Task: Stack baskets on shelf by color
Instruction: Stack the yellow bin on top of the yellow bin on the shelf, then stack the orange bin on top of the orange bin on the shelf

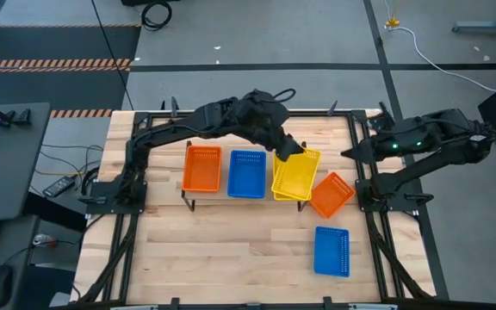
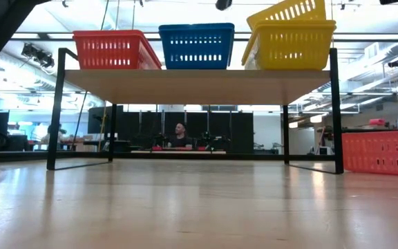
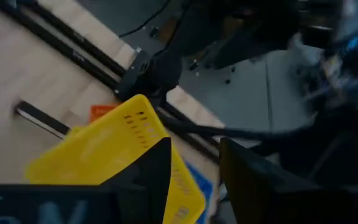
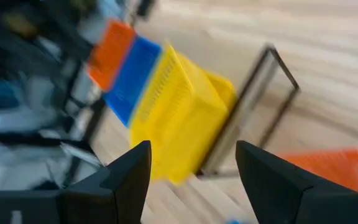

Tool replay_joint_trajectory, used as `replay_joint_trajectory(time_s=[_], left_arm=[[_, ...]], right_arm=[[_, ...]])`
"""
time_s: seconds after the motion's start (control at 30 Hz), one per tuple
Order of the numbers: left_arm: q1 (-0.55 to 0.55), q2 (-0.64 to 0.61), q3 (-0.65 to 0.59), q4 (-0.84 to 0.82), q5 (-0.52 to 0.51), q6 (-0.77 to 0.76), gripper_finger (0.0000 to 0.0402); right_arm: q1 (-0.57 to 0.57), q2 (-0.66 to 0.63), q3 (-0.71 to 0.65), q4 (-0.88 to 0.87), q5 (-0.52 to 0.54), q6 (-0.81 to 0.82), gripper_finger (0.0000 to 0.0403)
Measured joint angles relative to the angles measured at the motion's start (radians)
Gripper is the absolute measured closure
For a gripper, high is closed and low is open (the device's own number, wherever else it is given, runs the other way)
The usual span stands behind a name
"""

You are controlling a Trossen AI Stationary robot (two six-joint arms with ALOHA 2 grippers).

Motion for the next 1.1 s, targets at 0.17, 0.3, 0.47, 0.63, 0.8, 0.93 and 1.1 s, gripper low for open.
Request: replay_joint_trajectory(time_s=[0.17,0.3,0.47,0.63,0.8,0.93,1.1], left_arm=[[0.0,-0.047,0.0,-0.023,0.002,0.163,0.026],[-0.003,-0.071,0.0,-0.025,0.001,0.259,0.026],[-0.022,-0.084,0.0,-0.026,0.0,0.293,0.026],[-0.042,-0.085,0.0,-0.027,0.0,0.302,0.026],[-0.061,-0.085,0.0,-0.028,-0.003,0.347,0.026],[-0.07,-0.086,0.0,-0.039,-0.002,0.364,0.0262],[-0.069,-0.102,0.0,-0.101,-0.002,0.401,0.0262]], right_arm=[[0.0,0.073,0.0,-0.164,-0.07,0.051,0.0163],[-0.018,0.128,0.0,-0.195,0.03,0.092,0.0163],[-0.078,0.204,0.0,-0.155,0.062,0.064,0.0163],[-0.106,0.278,0.0,-0.085,0.038,0.015,0.0163],[-0.141,0.31,0.0,0.041,0.038,-0.025,0.0163],[-0.175,0.32,0.0,0.064,0.027,-0.041,0.0163],[-0.193,0.308,0.0,0.044,-0.065,-0.036,0.0163]])
